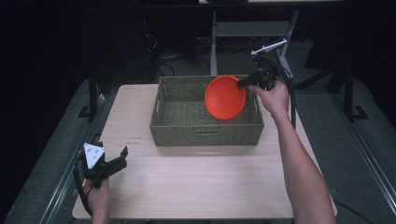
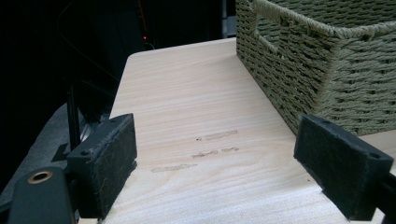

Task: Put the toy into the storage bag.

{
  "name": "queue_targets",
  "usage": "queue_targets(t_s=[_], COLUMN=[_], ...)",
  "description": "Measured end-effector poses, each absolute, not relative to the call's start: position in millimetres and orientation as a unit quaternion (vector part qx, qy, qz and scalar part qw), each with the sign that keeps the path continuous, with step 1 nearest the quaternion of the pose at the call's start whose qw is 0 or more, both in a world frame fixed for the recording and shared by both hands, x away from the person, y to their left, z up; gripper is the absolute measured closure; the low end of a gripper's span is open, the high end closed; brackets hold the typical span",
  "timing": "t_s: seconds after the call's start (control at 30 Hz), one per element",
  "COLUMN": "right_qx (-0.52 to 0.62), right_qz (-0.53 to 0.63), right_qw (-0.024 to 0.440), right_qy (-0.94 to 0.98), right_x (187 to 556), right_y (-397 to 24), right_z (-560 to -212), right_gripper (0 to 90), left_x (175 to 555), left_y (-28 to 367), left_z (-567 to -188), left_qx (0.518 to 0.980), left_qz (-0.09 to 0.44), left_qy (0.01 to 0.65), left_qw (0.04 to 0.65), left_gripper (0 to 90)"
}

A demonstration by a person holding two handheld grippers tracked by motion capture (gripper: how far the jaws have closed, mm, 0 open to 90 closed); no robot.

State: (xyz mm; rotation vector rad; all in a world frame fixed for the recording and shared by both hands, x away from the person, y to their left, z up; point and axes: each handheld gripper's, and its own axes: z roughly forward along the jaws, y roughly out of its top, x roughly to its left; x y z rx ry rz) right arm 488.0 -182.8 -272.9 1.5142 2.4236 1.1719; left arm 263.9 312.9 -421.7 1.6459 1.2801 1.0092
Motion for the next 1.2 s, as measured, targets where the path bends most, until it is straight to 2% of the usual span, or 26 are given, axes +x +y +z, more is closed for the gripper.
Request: queue_targets(t_s=[1.2], right_qx=[0.521], right_qz=[0.336], right_qw=[0.0], right_qy=[0.784], right_x=[511], right_y=[-168], right_z=[-333], right_gripper=[81.8], left_x=[263], left_y=[313], left_z=[-422], left_qx=[0.65], left_qz=[0.399], left_qy=[0.506], left_qw=[0.403], left_gripper=[12.7])
